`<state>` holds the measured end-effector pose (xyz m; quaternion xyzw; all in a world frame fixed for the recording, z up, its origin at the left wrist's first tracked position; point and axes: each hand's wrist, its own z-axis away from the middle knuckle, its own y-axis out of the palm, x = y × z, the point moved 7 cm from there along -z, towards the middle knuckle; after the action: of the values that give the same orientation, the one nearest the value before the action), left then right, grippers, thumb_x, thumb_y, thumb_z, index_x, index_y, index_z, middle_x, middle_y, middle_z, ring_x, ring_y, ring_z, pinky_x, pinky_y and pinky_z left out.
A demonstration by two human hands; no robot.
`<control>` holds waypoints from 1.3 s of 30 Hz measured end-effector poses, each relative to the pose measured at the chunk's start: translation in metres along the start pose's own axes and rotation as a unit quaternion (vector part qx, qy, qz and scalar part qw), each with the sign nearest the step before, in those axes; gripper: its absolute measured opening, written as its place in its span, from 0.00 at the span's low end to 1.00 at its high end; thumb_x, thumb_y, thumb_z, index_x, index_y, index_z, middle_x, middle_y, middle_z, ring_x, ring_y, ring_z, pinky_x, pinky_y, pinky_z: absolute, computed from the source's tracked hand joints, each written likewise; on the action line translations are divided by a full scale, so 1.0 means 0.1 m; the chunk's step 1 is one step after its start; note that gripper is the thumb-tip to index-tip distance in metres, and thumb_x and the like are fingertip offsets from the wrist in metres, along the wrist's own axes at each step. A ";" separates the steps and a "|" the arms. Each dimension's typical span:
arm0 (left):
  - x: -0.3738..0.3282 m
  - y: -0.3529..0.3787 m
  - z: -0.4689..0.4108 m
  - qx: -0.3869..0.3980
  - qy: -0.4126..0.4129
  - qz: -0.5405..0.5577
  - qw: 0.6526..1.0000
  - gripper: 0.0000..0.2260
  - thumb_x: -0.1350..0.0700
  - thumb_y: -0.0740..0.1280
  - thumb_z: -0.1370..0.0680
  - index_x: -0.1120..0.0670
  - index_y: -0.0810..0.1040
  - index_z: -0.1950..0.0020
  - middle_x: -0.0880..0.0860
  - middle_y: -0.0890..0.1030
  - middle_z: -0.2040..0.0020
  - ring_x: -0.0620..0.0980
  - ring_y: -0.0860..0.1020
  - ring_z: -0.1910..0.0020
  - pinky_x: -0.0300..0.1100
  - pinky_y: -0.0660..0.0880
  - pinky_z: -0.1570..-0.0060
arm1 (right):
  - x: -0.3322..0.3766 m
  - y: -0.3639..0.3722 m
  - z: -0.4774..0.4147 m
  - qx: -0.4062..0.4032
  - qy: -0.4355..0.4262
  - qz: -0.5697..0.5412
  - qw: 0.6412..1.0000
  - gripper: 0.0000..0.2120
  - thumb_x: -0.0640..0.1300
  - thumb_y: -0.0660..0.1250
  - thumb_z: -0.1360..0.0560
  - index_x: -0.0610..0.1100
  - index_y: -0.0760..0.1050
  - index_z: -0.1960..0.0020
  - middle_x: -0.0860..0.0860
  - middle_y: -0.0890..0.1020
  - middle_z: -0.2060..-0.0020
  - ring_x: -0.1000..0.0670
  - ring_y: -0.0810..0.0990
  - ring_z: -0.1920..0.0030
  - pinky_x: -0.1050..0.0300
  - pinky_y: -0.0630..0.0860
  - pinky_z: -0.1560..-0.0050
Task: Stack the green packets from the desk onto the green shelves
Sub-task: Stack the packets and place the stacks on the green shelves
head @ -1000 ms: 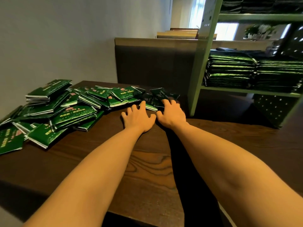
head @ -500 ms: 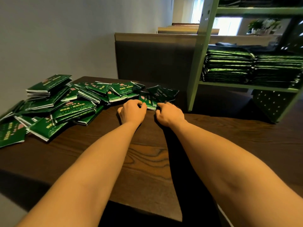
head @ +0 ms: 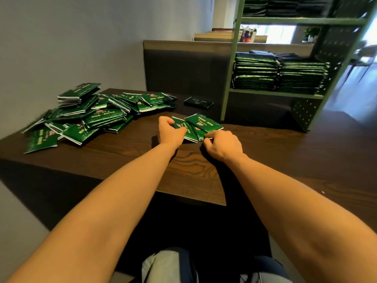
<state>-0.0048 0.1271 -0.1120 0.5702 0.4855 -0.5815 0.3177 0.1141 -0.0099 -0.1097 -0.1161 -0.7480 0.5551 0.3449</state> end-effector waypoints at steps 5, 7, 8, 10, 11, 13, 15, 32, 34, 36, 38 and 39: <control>0.01 0.24 0.11 0.082 -0.019 -0.021 0.996 0.29 0.62 0.71 0.25 0.54 0.64 0.27 0.54 0.74 0.41 0.52 0.76 0.46 0.41 0.71 0.52 | -0.40 -0.19 0.13 -0.081 0.042 -0.063 0.994 0.15 0.55 0.64 0.18 0.46 0.82 0.41 0.45 0.81 0.42 0.42 0.80 0.44 0.53 0.74 0.51; 0.01 0.25 0.09 0.087 -0.001 -0.041 0.995 0.21 0.61 0.69 0.23 0.56 0.72 0.30 0.53 0.75 0.41 0.49 0.75 0.47 0.39 0.70 0.52 | -0.57 -0.21 0.11 -0.110 0.093 -0.144 0.979 0.18 0.57 0.67 0.19 0.45 0.76 0.38 0.44 0.76 0.38 0.42 0.77 0.39 0.50 0.74 0.45; 0.02 0.22 0.09 0.078 0.011 -0.039 0.996 0.15 0.62 0.68 0.23 0.57 0.78 0.36 0.53 0.77 0.45 0.47 0.75 0.51 0.38 0.71 0.55 | -0.61 -0.20 0.07 -0.115 0.120 -0.178 0.970 0.21 0.58 0.67 0.20 0.45 0.73 0.34 0.44 0.74 0.36 0.42 0.75 0.35 0.48 0.74 0.41; 0.04 0.19 0.09 0.049 0.044 -0.029 0.997 0.06 0.65 0.67 0.23 0.56 0.82 0.53 0.54 0.79 0.55 0.46 0.75 0.58 0.37 0.71 0.59 | -0.65 -0.18 -0.03 -0.102 0.173 -0.208 0.957 0.32 0.63 0.67 0.21 0.44 0.68 0.26 0.43 0.72 0.30 0.40 0.71 0.29 0.44 0.72 0.34; 0.05 0.19 0.09 0.036 0.065 -0.028 0.997 0.07 0.66 0.66 0.24 0.56 0.80 0.59 0.54 0.77 0.59 0.47 0.73 0.59 0.38 0.70 0.59 | -0.65 -0.17 -0.07 -0.090 0.194 -0.210 0.954 0.35 0.64 0.67 0.22 0.45 0.64 0.23 0.42 0.72 0.28 0.40 0.69 0.27 0.43 0.70 0.32; 0.05 0.18 0.10 0.017 0.088 -0.030 0.996 0.08 0.66 0.66 0.25 0.55 0.78 0.60 0.54 0.76 0.61 0.48 0.72 0.60 0.36 0.68 0.61 | -0.65 -0.14 -0.14 -0.062 0.225 -0.204 0.951 0.38 0.65 0.66 0.22 0.47 0.60 0.20 0.42 0.71 0.26 0.39 0.67 0.26 0.43 0.67 0.30; 0.05 0.14 0.08 -0.012 0.089 -0.022 0.996 0.05 0.65 0.68 0.24 0.56 0.79 0.55 0.53 0.78 0.56 0.47 0.74 0.58 0.30 0.69 0.65 | -0.65 -0.08 -0.18 -0.045 0.234 -0.191 0.952 0.36 0.61 0.68 0.21 0.49 0.60 0.19 0.42 0.72 0.27 0.40 0.66 0.26 0.44 0.66 0.31; 0.12 0.11 0.01 0.065 -0.040 0.096 0.992 0.09 0.66 0.66 0.22 0.54 0.82 0.49 0.54 0.83 0.51 0.53 0.82 0.50 0.50 0.80 0.48 | -0.87 -0.20 -0.10 -0.135 0.194 -0.497 0.835 0.06 0.44 0.69 0.23 0.47 0.81 0.58 0.50 0.84 0.58 0.49 0.83 0.53 0.49 0.80 0.49; 0.07 0.13 0.01 0.073 -0.050 0.103 0.991 0.10 0.66 0.66 0.22 0.55 0.81 0.46 0.54 0.83 0.50 0.54 0.82 0.48 0.49 0.81 0.50 | -0.78 -0.21 -0.10 -0.097 0.184 -0.519 0.829 0.04 0.42 0.69 0.22 0.45 0.82 0.55 0.49 0.84 0.56 0.50 0.81 0.55 0.54 0.78 0.59; -0.01 0.18 0.03 0.084 -0.052 0.110 0.989 0.09 0.65 0.67 0.23 0.54 0.82 0.48 0.55 0.84 0.50 0.55 0.82 0.48 0.48 0.81 0.53 | -0.66 -0.20 -0.11 -0.052 0.166 -0.532 0.829 0.04 0.41 0.69 0.22 0.45 0.82 0.54 0.48 0.84 0.54 0.51 0.81 0.56 0.58 0.74 0.62; -0.11 0.28 0.06 0.104 -0.059 0.127 0.985 0.09 0.64 0.67 0.24 0.54 0.83 0.49 0.56 0.85 0.50 0.56 0.83 0.49 0.52 0.81 0.48 | -0.55 -0.23 -0.13 -0.048 0.144 -0.527 0.836 0.05 0.41 0.69 0.22 0.45 0.82 0.57 0.49 0.84 0.57 0.50 0.81 0.57 0.57 0.76 0.61; -0.17 0.34 0.09 0.113 -0.065 0.147 0.981 0.09 0.64 0.67 0.25 0.54 0.83 0.49 0.56 0.85 0.51 0.56 0.83 0.50 0.51 0.81 0.50 | -0.51 -0.24 -0.13 -0.055 0.138 -0.523 0.839 0.06 0.40 0.70 0.23 0.44 0.82 0.58 0.49 0.83 0.59 0.50 0.81 0.57 0.57 0.76 0.61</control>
<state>0.0258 0.1047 -0.1033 0.6282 0.3061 -0.6156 0.3643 0.1652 -0.0374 -0.1058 0.1984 -0.6714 0.2283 0.6765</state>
